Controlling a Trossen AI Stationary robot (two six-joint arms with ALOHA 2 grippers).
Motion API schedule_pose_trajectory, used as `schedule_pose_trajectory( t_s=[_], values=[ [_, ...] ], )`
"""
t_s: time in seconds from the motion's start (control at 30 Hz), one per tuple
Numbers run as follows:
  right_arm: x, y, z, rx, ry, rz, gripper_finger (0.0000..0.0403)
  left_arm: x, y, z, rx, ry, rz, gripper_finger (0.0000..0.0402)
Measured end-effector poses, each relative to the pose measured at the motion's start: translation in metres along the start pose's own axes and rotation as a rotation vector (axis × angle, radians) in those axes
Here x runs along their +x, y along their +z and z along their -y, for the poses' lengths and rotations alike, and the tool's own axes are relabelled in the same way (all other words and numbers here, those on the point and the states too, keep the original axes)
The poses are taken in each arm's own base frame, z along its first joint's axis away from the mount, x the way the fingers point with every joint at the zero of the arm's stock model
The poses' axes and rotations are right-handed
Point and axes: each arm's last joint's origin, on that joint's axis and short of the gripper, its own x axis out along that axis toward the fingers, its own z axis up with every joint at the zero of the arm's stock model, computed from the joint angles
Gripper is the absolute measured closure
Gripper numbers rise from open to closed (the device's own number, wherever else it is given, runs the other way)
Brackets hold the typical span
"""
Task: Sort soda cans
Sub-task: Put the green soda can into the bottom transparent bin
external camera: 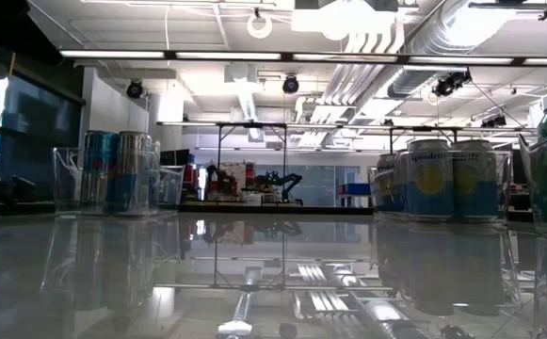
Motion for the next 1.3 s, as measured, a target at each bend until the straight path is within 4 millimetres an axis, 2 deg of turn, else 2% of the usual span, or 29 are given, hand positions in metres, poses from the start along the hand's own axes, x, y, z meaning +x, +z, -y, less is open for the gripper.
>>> schedule_pose_trajectory(
  t_s=[0.17,0.33,0.57,0.73,0.87,1.3],
  values=[
    [0.017,-0.002,-0.005,-0.040,-0.065,-0.033,0.0139,0.000,0.000,0.000,0.000,0.000,0.000,0.0048],
    [0.026,-0.007,-0.008,-0.050,-0.080,-0.093,0.0139,0.000,0.000,0.000,0.000,0.000,0.000,0.0048],
    [0.030,-0.010,-0.009,-0.005,-0.097,-0.175,0.0132,0.000,0.000,0.000,0.001,0.000,0.000,0.0048],
    [0.031,-0.011,-0.009,0.038,-0.098,-0.194,0.0100,0.000,0.000,0.000,0.007,0.000,0.000,0.0048],
    [0.043,-0.014,-0.005,0.045,-0.076,-0.225,0.0081,0.000,0.000,0.000,0.008,0.000,0.000,0.0048],
    [0.050,-0.008,-0.001,-0.001,-0.066,-0.218,0.0081,0.000,0.000,0.000,0.007,0.000,0.000,0.0048]
  ],
)
